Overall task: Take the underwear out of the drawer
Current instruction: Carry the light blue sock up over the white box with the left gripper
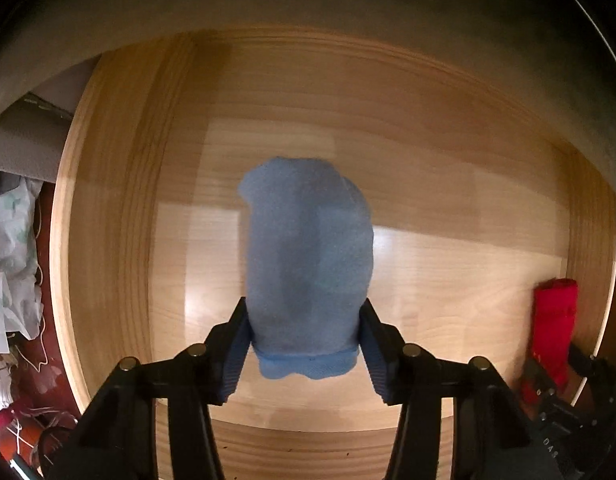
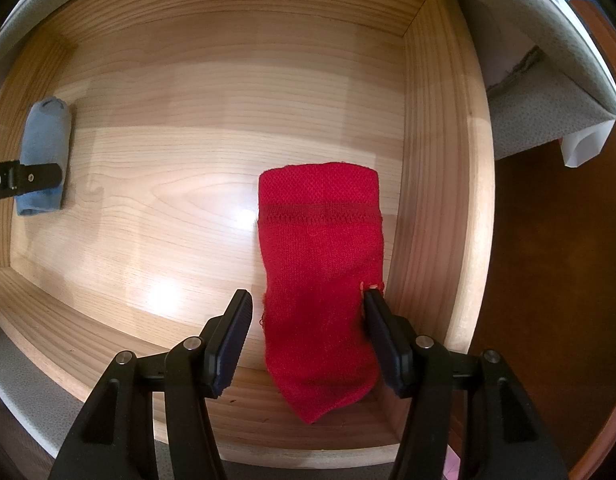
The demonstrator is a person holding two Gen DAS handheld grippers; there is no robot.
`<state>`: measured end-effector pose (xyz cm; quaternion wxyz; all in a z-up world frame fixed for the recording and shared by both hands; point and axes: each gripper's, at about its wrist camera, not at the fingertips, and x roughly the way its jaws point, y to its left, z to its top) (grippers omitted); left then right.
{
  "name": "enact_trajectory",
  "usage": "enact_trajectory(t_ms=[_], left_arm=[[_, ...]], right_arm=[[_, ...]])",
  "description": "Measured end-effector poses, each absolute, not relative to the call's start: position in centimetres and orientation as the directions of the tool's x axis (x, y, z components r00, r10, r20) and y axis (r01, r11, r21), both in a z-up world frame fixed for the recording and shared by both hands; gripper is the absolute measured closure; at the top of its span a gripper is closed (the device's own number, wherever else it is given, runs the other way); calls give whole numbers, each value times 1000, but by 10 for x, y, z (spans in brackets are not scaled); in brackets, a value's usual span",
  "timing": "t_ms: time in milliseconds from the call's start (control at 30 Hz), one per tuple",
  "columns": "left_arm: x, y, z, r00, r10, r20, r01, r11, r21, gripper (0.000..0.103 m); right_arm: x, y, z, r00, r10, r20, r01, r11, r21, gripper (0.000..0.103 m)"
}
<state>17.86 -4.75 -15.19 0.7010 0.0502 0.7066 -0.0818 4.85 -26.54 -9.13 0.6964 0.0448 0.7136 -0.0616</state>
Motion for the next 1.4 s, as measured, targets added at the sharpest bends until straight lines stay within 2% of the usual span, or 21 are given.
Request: enact_trajectory(t_ms=[300,633,1033,1400], left_arm=[[177,-48,-147,-27,-33,-999,219,975,-38,63],[167,-49,-135,-49,14,-999,285,958,0,67],[134,-40,-70,43,49,-998,446,893,63,67],[90,-9,4,142,-29,-989,533,845,52,67]], right_arm=[[48,-267,-92,-26,-22,-999,148,989,-26,48],[48,-267,-92,-28,-27,-999,146,989,-31,48],[49,-266,-93,-32,-32,-999,143,989,-36,48],[51,-260,-95,-38,-44,-998,139,989,-49,48]])
